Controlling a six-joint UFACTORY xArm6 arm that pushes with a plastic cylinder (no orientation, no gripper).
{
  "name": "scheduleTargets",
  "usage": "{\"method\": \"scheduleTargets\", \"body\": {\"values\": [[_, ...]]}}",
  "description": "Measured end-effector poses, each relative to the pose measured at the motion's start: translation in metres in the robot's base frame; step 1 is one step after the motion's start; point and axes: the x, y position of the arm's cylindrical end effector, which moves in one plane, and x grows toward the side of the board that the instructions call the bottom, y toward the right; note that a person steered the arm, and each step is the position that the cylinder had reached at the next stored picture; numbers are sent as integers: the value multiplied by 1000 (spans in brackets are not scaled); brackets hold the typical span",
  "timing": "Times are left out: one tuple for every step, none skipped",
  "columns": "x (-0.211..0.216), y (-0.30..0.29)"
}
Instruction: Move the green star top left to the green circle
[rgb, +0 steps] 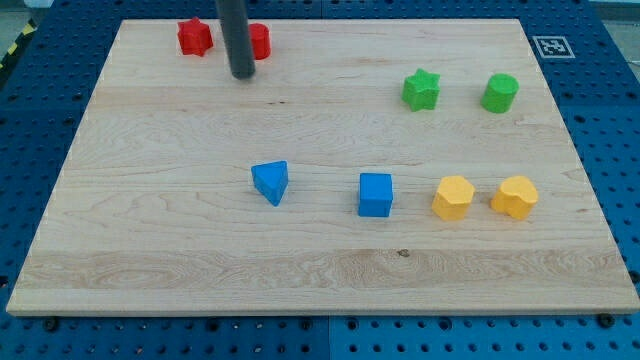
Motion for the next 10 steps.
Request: {"method": "scheduleTargets", "body": {"values": [[44, 70], [52, 154], [47, 223], [45, 237], [32, 236], [11, 229], [-1, 209], [-7, 180], [-29, 148], [-45, 123]]}}
